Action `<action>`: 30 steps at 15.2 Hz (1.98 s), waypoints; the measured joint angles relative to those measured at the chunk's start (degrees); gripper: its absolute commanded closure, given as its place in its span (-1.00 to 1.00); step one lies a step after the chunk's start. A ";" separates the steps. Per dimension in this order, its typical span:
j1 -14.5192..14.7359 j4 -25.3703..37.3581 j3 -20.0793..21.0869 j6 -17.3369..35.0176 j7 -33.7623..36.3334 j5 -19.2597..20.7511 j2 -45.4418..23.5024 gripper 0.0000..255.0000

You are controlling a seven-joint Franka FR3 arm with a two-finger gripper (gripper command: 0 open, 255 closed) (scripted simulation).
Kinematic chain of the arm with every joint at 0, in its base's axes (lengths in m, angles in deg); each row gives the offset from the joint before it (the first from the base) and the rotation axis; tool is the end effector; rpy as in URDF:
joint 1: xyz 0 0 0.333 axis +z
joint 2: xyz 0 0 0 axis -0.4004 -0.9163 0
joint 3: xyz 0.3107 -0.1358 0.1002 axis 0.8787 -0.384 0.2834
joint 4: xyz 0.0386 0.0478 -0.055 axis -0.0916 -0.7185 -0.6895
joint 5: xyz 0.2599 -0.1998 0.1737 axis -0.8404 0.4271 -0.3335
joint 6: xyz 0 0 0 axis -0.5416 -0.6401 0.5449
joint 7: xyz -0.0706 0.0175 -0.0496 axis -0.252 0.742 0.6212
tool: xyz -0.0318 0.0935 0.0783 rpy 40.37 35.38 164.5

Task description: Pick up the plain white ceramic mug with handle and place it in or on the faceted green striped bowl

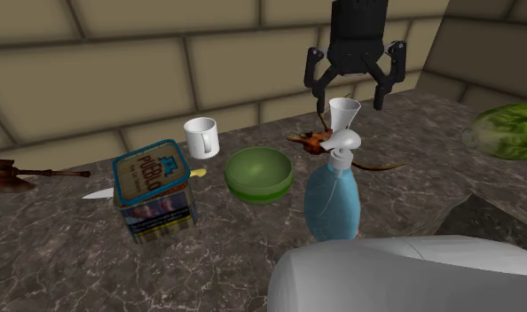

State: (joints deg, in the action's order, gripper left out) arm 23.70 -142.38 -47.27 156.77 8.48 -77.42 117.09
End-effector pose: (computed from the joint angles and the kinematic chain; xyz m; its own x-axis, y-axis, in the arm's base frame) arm 0.2504 -0.0187 0.5624 0.9798 -0.1367 -0.1457 -0.1249 -0.9883 0.0872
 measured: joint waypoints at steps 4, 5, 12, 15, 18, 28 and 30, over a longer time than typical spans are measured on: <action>0.94 -0.07 1.96 2.32 2.45 -1.85 -2.13 -1.00; 1.33 0.01 2.80 3.51 3.50 -2.61 -3.33 -1.00; 3.67 1.97 8.14 11.93 10.25 -6.67 -12.74 -1.00; 4.57 4.51 10.61 15.40 13.39 -7.84 -18.24 -1.00; 5.28 7.33 12.82 18.56 16.41 -8.40 -23.71 -1.00; 7.91 20.37 18.77 26.24 26.88 -6.08 -42.93 -1.00; 8.71 24.19 19.54 26.47 29.03 -4.96 -46.75 -1.00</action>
State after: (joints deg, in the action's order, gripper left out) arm 32.41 -118.19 -27.73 183.24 37.50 -82.37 70.34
